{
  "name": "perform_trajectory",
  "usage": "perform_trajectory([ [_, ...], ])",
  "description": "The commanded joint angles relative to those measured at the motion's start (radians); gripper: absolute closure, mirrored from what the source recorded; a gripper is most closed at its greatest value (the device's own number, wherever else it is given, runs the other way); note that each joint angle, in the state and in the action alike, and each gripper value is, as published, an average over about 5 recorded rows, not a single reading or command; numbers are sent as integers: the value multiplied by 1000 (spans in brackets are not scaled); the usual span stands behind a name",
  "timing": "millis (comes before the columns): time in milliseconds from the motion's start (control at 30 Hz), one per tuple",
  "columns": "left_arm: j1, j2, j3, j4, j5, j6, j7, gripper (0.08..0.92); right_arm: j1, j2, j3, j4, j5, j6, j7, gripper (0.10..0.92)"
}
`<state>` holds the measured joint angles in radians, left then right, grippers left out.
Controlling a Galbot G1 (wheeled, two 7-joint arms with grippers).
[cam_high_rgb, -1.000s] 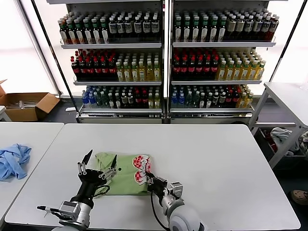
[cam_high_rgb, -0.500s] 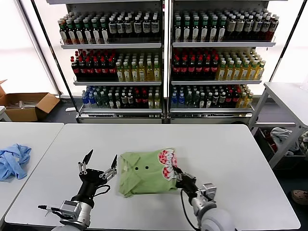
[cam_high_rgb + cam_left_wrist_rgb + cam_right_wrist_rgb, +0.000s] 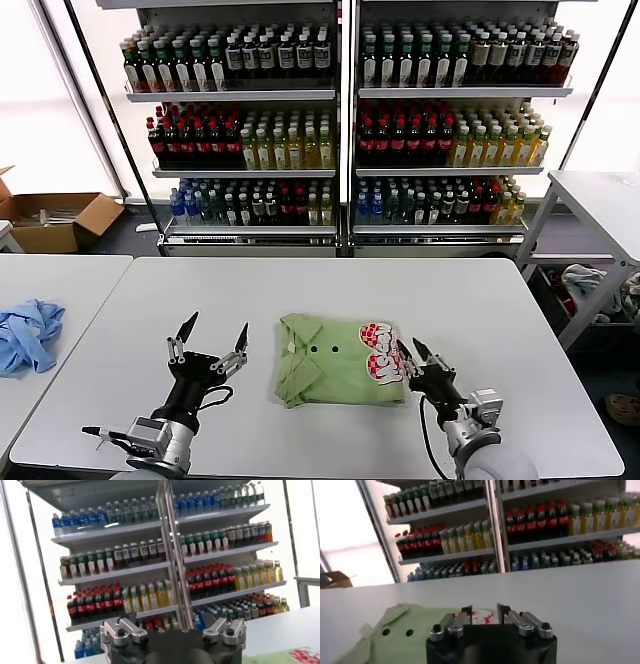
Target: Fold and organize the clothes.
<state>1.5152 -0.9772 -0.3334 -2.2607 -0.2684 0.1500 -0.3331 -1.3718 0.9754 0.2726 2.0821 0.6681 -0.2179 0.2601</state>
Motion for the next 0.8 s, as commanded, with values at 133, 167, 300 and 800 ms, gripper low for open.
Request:
perform_trajectory([
  [133, 58, 32, 20, -53, -66, 19, 1, 177, -354, -61, 389, 252, -152, 117, -13, 496],
  [167, 73, 36, 24, -59, -75, 12, 0, 177, -416, -58, 426, 267, -181, 155, -14, 462],
  [300, 116, 46, 32, -68, -109, -35, -19, 177, -657, -16, 578, 308, -222, 311, -13, 349],
  [800, 211, 90, -20, 55, -79, -315, -89, 177, -909, 149, 598, 199, -247, 662, -34, 203],
])
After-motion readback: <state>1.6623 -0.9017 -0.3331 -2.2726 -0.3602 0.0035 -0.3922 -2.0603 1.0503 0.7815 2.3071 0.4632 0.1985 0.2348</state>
